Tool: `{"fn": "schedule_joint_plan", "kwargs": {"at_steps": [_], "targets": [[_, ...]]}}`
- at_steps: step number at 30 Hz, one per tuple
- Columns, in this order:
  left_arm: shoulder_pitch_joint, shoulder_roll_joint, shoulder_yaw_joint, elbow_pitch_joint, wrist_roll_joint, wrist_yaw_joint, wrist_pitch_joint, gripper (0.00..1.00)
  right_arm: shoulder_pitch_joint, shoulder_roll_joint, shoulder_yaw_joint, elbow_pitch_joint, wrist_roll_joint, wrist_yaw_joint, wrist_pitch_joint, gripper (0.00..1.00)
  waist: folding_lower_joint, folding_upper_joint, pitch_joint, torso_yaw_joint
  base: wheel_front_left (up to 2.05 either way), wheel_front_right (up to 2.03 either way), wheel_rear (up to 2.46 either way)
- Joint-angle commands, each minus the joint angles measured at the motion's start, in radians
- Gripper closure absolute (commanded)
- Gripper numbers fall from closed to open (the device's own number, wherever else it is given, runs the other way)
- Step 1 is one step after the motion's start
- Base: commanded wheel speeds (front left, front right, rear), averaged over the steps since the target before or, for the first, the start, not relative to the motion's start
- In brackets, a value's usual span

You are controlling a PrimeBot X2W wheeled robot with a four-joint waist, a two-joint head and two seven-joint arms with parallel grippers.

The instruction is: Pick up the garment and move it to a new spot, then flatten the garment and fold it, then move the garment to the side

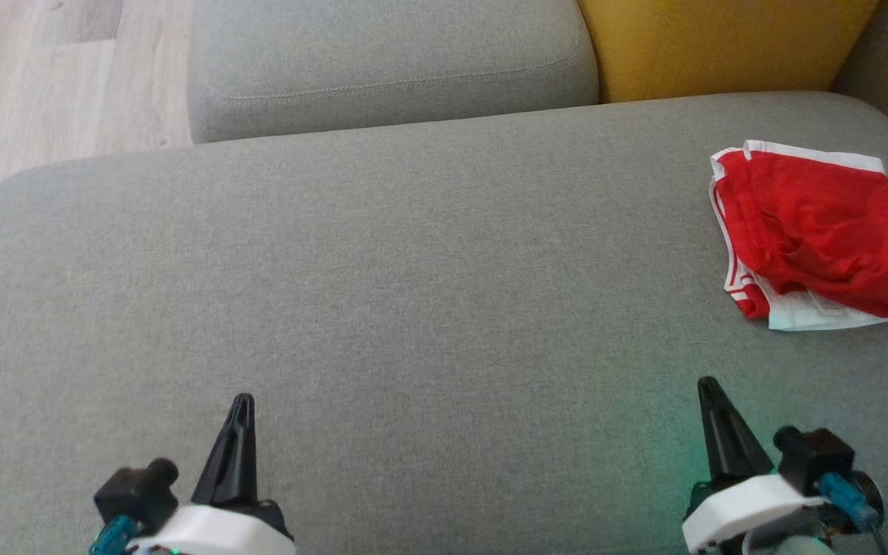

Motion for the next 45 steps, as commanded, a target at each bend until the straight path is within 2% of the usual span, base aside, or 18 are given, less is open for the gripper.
{"fn": "schedule_joint_plan", "kwargs": {"at_steps": [1,45], "targets": [[-0.038,0.002,0.005,-0.034,-0.03,-0.002,0.008,1.0,-0.039,-0.001,-0.006,-0.034,0.034,0.0,0.009,1.0,0.0001,0.0,0.0,0.001,0.0,0.0,0.0],[-0.107,0.02,0.076,0.007,-0.491,-0.031,0.119,1.0,-0.066,-0.001,-0.065,-0.078,0.556,0.0,0.134,1.0,0.0001,0.0,0.008,0.017,0.0,0.0,0.0]]}}
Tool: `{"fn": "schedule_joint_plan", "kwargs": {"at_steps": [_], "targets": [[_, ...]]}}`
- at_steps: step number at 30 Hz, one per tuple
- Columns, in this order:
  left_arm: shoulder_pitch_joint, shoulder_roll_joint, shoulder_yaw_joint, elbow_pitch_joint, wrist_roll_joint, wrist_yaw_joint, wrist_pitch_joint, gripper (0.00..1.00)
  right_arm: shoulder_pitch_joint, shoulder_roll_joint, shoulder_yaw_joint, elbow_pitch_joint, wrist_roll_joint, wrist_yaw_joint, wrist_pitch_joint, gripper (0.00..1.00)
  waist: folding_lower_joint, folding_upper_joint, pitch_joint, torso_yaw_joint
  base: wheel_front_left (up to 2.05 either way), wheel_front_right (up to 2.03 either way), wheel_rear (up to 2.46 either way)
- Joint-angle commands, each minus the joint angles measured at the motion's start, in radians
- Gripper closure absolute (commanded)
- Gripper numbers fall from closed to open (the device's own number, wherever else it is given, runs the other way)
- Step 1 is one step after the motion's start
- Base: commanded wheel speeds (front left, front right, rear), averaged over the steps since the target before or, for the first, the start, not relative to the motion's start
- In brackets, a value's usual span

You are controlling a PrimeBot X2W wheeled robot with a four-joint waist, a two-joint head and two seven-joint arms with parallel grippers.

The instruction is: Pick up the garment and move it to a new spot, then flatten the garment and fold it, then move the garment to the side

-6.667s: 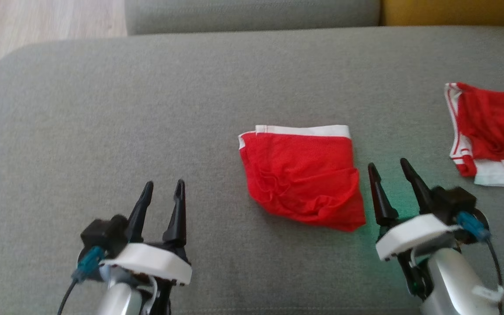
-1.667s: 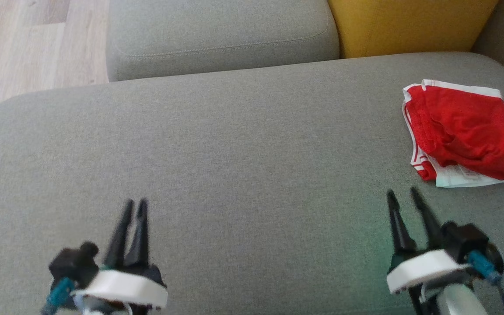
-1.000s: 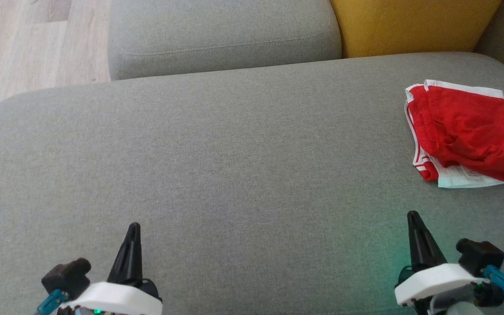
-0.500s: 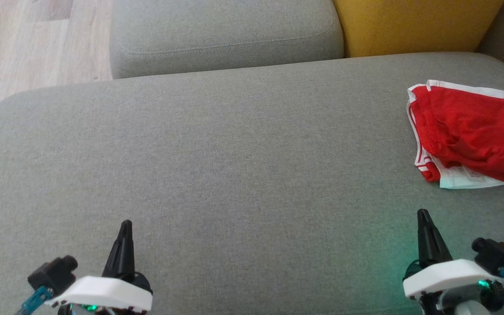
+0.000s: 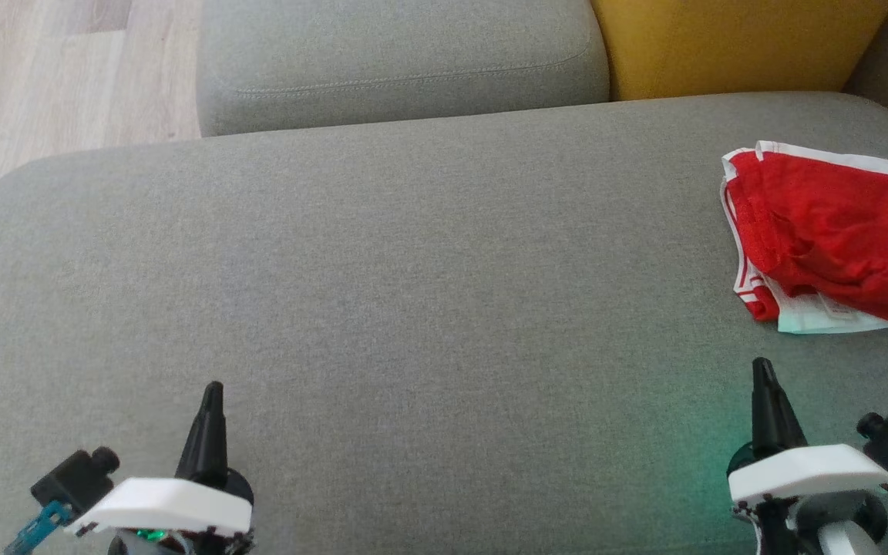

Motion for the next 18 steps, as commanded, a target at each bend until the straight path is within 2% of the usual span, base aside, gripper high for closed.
{"fn": "schedule_joint_plan", "kwargs": {"at_steps": [1,18], "targets": [[-0.057,0.015,0.03,-0.025,-0.033,-0.009,0.008,1.0,-0.048,-0.002,-0.001,-0.04,0.04,0.0,0.006,1.0,0.0,0.0,0.0,0.001,0.0,0.0,0.0],[-0.082,0.018,0.062,-0.011,-0.2,-0.02,0.053,1.0,-0.059,-0.002,-0.022,-0.056,0.235,0.0,0.052,1.0,0.0,0.0,0.003,0.007,0.0,0.0,0.0]]}}
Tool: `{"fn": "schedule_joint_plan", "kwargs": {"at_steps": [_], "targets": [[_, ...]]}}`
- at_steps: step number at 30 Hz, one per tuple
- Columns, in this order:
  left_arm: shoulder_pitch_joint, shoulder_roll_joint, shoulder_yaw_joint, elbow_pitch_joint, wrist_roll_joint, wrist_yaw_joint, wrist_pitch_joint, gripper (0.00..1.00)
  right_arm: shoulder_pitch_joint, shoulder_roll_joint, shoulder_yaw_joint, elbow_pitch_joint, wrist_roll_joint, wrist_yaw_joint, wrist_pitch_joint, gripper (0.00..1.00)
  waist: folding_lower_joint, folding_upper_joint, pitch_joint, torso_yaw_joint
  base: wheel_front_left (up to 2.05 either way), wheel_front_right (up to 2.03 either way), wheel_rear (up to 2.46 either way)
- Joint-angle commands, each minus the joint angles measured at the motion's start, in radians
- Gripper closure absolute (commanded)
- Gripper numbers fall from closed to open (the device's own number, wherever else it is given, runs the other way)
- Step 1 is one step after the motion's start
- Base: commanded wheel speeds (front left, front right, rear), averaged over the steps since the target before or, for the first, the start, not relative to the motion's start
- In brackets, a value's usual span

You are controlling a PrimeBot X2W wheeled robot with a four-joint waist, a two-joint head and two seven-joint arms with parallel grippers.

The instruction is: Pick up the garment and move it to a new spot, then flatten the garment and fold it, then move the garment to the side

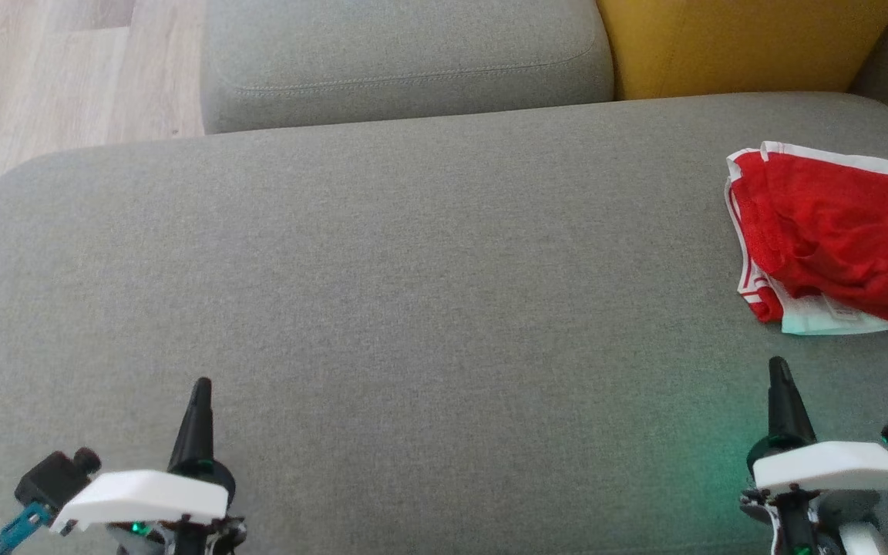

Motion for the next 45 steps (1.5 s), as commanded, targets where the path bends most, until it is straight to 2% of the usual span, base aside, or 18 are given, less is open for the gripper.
{"fn": "schedule_joint_plan", "kwargs": {"at_steps": [1,45], "targets": [[-0.062,0.016,0.032,-0.029,-0.024,-0.01,0.004,1.0,-0.058,-0.003,0.006,-0.041,0.028,0.0,0.005,1.0,0.0,0.0,0.0,0.0,0.0,0.0,0.0],[-0.132,0.018,0.126,0.011,-0.477,-0.039,0.134,1.0,-0.086,-0.003,-0.054,-0.085,0.562,-0.001,0.132,1.0,0.0,0.0,0.008,0.017,0.0,0.0,0.0]]}}
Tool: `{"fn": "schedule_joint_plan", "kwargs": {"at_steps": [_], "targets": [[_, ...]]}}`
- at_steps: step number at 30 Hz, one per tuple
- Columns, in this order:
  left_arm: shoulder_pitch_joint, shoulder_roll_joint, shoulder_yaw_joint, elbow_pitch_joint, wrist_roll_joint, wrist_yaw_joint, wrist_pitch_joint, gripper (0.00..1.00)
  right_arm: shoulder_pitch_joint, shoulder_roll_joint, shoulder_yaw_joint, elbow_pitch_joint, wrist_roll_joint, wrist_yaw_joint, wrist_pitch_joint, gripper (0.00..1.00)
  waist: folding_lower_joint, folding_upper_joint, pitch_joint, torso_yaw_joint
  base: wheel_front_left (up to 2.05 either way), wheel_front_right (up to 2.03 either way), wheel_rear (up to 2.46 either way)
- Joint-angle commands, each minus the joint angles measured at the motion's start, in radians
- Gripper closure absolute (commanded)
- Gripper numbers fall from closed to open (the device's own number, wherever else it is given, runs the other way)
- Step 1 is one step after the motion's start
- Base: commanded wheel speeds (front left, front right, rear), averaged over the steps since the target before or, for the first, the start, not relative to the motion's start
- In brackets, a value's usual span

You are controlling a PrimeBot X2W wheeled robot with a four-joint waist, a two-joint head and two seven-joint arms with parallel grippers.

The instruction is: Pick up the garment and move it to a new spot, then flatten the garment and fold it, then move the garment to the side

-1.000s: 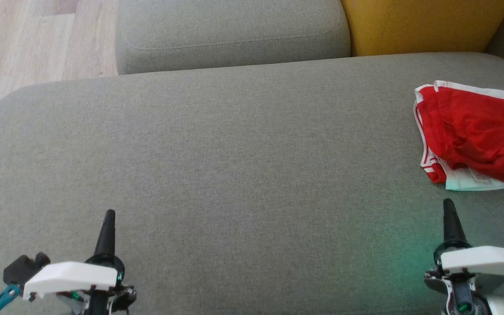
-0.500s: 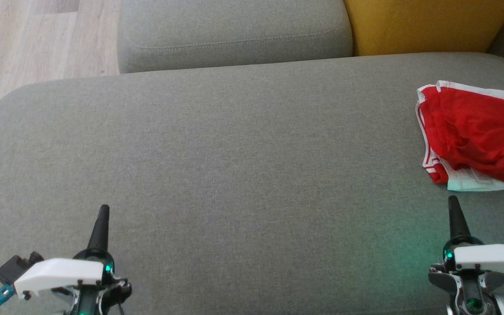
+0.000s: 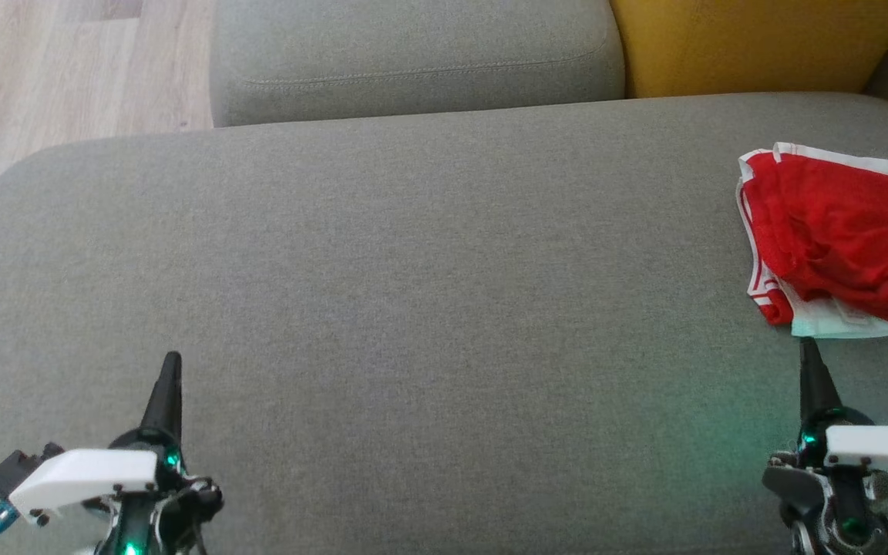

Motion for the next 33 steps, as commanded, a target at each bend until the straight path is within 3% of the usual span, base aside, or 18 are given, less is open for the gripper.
{"fn": "schedule_joint_plan", "kwargs": {"at_steps": [1,16,33], "targets": [[-0.064,0.017,0.039,-0.029,-0.024,-0.013,0.012,1.0,-0.056,-0.004,0.012,-0.043,0.032,-0.001,0.01,1.0,0.0,0.0,0.0,0.0,0.0,0.0,0.0],[-0.088,0.016,0.073,-0.015,-0.178,-0.023,0.058,1.0,-0.066,-0.004,-0.008,-0.058,0.214,-0.001,0.053,1.0,0.0,0.0,0.003,0.006,0.0,0.0,0.0],[-0.089,0.013,0.078,-0.015,-0.174,-0.023,0.062,1.0,-0.066,-0.004,-0.008,-0.058,0.214,-0.001,0.053,1.0,0.0,0.0,0.003,0.006,0.0,0.0,0.0]]}}
